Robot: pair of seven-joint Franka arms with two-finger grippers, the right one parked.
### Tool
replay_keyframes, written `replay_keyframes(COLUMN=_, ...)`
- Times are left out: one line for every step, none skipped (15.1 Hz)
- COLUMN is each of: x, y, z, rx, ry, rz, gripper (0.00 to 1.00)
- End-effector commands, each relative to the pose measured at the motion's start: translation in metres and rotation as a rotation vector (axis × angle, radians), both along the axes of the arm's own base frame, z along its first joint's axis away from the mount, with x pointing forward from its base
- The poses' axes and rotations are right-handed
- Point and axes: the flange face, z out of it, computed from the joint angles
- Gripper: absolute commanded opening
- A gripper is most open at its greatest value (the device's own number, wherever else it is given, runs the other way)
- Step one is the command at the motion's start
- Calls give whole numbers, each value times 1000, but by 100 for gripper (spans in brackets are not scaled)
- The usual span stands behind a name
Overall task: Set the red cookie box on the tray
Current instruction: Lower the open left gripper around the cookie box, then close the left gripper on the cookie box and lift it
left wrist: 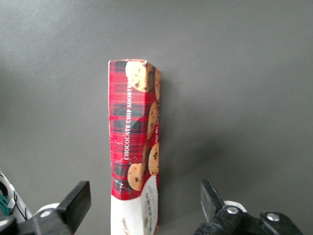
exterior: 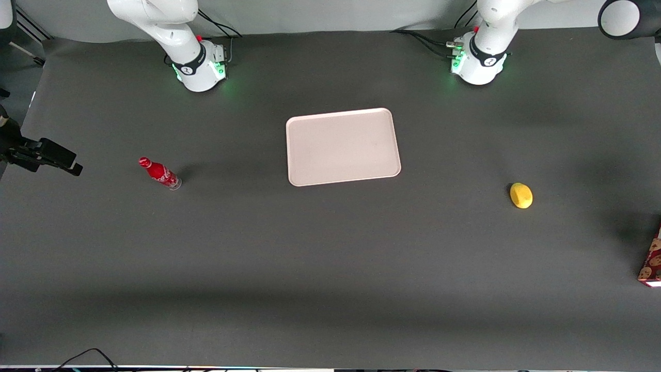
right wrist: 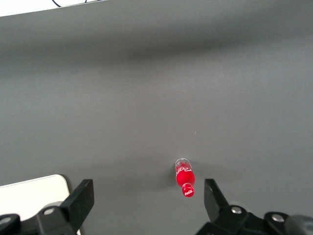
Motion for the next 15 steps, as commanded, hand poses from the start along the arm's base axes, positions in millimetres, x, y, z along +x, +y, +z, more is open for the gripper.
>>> replay_keyframes(x=13, y=12, z=-14, rx=-3, ry=-37, rz=-29, gripper=100)
replay_keyframes(x=12, y=15, z=-22, rx=-4, ry=-34, rz=-28, gripper=100)
replay_keyframes(x=10, y=21, z=-30, rx=-12, ry=-30, rz=-19, gripper=100)
replay_keyframes(x=12, y=19, z=-37, rx=-22, ry=-31, rz=-22, gripper=100)
replay_keyframes(x=10, y=23, z=-41, rx=-23, ry=-30, rz=-17, gripper=100)
replay_keyframes(x=10, y=25, z=-45, rx=-26, ry=-31, rz=-15, gripper=100)
replay_keyframes(x=11, y=25, z=-50, rx=-24, ry=-39, rz=-15, gripper=100)
replay_keyframes(x=8, y=31, z=-58, rx=-21, ry=-44, rz=-7, gripper=100)
replay_keyframes(x=6, y=32, z=-68, rx=-25, ry=-38, rz=-7, gripper=100)
replay_keyframes(x=7, y=32, z=-74, rx=-24, ry=-41, rz=-6, gripper=100)
replay_keyframes(x=7, y=32, z=-77, rx=-19, ry=-49, rz=-6, gripper=100)
replay_keyframes(x=7, y=32, z=-80, rx=-22, ry=-45, rz=-6, gripper=100)
replay_keyframes(x=6, y=32, z=-85, rx=-24, ry=-41, rz=-6, gripper=100)
replay_keyframes(x=6, y=31, z=-87, rx=-25, ry=-40, rz=-6, gripper=99)
replay_keyframes(x=6, y=31, z=-93, rx=-27, ry=-38, rz=-5, gripper=98)
